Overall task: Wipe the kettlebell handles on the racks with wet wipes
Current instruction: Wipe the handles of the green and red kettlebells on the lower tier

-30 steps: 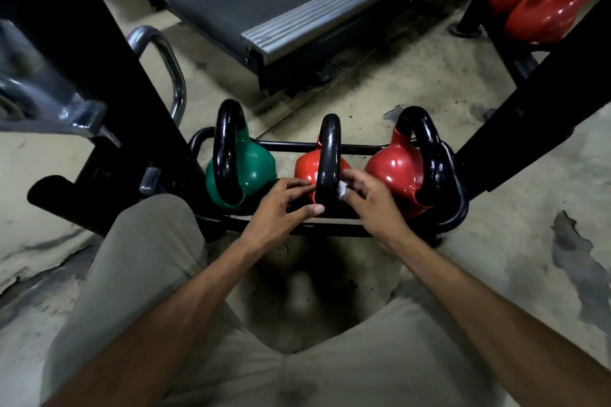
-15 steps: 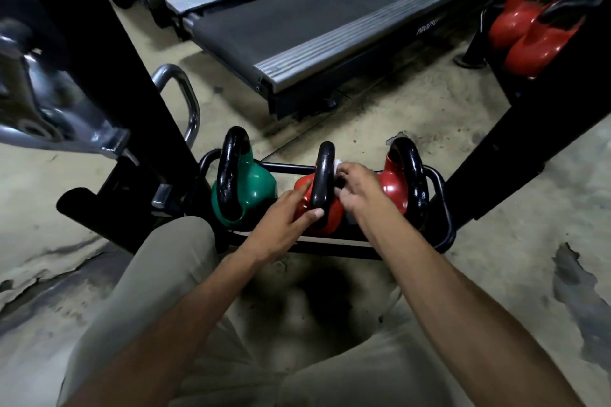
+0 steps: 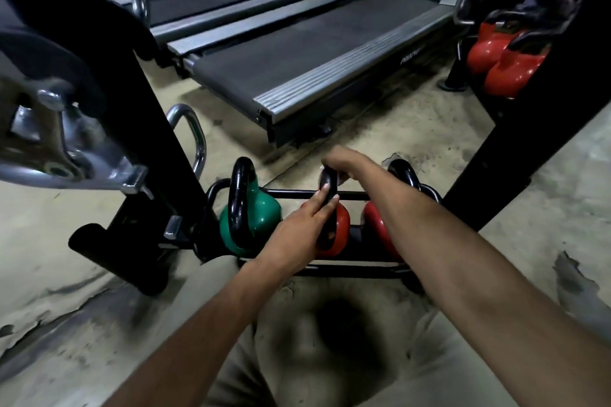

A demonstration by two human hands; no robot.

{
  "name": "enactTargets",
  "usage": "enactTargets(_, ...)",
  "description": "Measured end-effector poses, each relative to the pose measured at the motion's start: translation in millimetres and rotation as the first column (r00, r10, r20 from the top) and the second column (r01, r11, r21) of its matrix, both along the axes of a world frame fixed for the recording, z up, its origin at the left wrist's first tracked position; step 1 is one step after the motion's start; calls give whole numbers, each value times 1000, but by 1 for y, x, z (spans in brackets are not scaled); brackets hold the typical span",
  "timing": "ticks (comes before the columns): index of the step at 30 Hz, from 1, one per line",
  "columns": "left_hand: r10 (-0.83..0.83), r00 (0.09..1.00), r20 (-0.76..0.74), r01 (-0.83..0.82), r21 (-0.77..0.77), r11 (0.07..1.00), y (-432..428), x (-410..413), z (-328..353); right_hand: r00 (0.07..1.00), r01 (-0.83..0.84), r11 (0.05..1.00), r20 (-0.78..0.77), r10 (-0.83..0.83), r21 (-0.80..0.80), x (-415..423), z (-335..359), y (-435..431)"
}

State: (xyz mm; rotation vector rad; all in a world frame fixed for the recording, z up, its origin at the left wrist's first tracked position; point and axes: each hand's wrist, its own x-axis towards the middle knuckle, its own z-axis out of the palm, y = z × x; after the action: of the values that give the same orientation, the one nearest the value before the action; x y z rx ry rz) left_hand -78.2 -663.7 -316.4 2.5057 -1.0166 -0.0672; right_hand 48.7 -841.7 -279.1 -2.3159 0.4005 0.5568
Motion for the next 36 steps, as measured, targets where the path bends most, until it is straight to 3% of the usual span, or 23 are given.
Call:
enactTargets(3, -7, 1000, 11, 7, -12, 1000, 0, 1, -1, 969, -236, 923, 3, 249, -304, -12, 36, 34)
enactTargets(7, -37, 999, -2, 37, -77, 996, 2, 0, -1, 932, -339, 759, -88, 352, -556, -19, 28, 64)
enactTargets(10, -76, 995, -61, 64, -185, 981, 7, -1, -13, 914, -327, 699, -26, 404, -635, -19, 19, 57)
enactTargets(12, -81, 993, -82, 62, -218, 974, 9, -2, -21, 944, -199, 733, 74, 322, -651, -17, 22, 46)
enactTargets(14, -83, 994, -67, 66, -229, 971, 11, -3, -24, 975, 39, 822, 201, 92, -568, -18, 19, 31)
enactTargets(17, -103, 993, -62, 84, -255, 963, 14, -2, -23, 888, 429, 885, 262, -378, -179, -31, -2, 15)
enactTargets(19, -107, 992, -65, 86, -273, 958, 14, -1, -23, 764, 603, 767, 119, -635, 219, -39, -24, 8)
enactTargets(21, -113, 991, -66, 88, -302, 949, 14, -1, -25, 690, 654, 569, -85, -718, 498, -45, -47, 6)
enactTargets(24, -114, 991, -68, 88, -308, 947, 14, 0, -26, 645, 635, 310, -265, -716, 707, -64, -37, 29)
enactTargets(28, -92, 995, -48, 77, -259, 963, 13, -1, -19, 648, 578, 102, -379, -660, 810, -73, -35, 30)
enactTargets(30, -90, 994, -58, 76, -212, 974, 13, -2, -14, 641, 582, 96, -383, -665, 807, -79, -36, 25)
enactTargets(31, -89, 994, -55, 77, -191, 979, 13, -2, -12, 656, 572, 138, -350, -669, 809, -84, -36, 23)
enactTargets(36, -88, 994, 58, 96, -169, 981, 2, -7, -3, 718, 507, 493, -30, -695, 707, -114, -20, 10)
